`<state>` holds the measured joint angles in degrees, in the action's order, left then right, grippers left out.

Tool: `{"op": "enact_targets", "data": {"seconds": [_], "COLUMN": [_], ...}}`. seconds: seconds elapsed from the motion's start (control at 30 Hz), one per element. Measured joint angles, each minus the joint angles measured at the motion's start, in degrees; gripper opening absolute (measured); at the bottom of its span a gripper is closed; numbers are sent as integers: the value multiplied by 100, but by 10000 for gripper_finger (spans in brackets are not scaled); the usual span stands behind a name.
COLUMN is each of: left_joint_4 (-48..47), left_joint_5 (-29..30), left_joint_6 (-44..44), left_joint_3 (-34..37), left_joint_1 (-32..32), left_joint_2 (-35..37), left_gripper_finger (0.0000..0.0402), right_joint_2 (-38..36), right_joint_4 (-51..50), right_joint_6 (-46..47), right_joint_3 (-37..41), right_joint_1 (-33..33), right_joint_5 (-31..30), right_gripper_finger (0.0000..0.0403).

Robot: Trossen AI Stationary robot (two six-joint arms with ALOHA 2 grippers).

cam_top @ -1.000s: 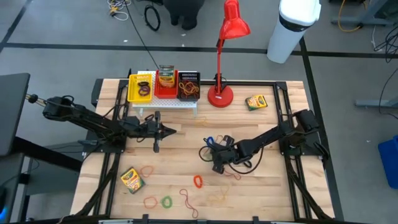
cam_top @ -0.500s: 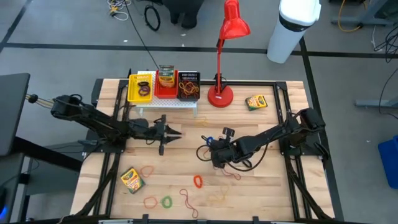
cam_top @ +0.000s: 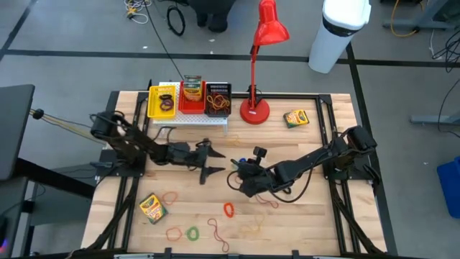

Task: Pick & Place Office Desk Supplies
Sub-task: Put the green spring rubber band into the yellow bin on the shelf

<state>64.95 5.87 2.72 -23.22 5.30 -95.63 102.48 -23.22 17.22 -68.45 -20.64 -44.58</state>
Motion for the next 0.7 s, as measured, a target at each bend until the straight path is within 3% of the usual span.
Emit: {"op": "enact_targets", "data": {"seconds": [0.17,0.3,0.7], "left_joint_4": [-74,-240,18], "left_joint_5": [101,122,115], "left_joint_6": [188,195,182], "left_joint_3": [-400,-541,-588], "left_joint_1": [-1,0,-2], "left_joint_2": [-431,-596,-573], "left_gripper_finger": [274,258,46], "right_joint_2": [0,0,-4], "right_joint_4": [316,445,860], "right_joint_6": [-172,-274,-555], "right_joint_3": [0,0,0], "right_joint_1": [0,0,2], "right_joint_5": [-115,-203,-173], "right_gripper_finger": [33,33,33]}}
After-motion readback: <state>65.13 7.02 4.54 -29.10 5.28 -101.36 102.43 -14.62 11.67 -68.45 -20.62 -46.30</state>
